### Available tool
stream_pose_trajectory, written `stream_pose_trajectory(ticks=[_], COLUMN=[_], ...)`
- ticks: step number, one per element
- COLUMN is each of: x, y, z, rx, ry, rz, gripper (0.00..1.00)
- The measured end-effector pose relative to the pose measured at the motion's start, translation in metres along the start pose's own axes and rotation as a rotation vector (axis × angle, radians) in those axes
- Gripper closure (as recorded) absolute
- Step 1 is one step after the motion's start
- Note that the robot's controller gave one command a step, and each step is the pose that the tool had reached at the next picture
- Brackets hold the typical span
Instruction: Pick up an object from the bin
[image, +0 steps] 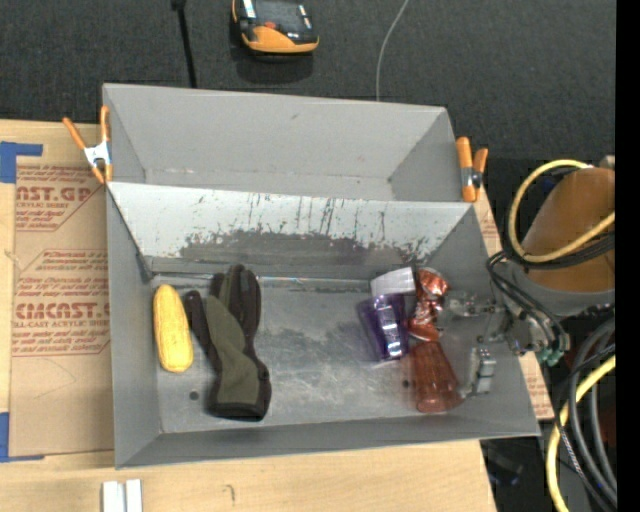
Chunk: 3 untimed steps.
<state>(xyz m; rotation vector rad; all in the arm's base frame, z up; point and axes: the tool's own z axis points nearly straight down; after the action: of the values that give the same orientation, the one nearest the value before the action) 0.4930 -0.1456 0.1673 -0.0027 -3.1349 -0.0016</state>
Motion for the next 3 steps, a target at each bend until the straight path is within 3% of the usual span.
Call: stream_pose_trajectory(ticks=[1,2,3], x=[-0.002,-0.004,0.000], y=[0.001,0.003,0.013], z=[-0.004,0.035,0.071], rx=[0.002,0.001,-0.001], ry=[-0.008,-0.014,0.002], rz=[-0.002,0.069,-0.025], gripper=[0.00,0.00,0.00])
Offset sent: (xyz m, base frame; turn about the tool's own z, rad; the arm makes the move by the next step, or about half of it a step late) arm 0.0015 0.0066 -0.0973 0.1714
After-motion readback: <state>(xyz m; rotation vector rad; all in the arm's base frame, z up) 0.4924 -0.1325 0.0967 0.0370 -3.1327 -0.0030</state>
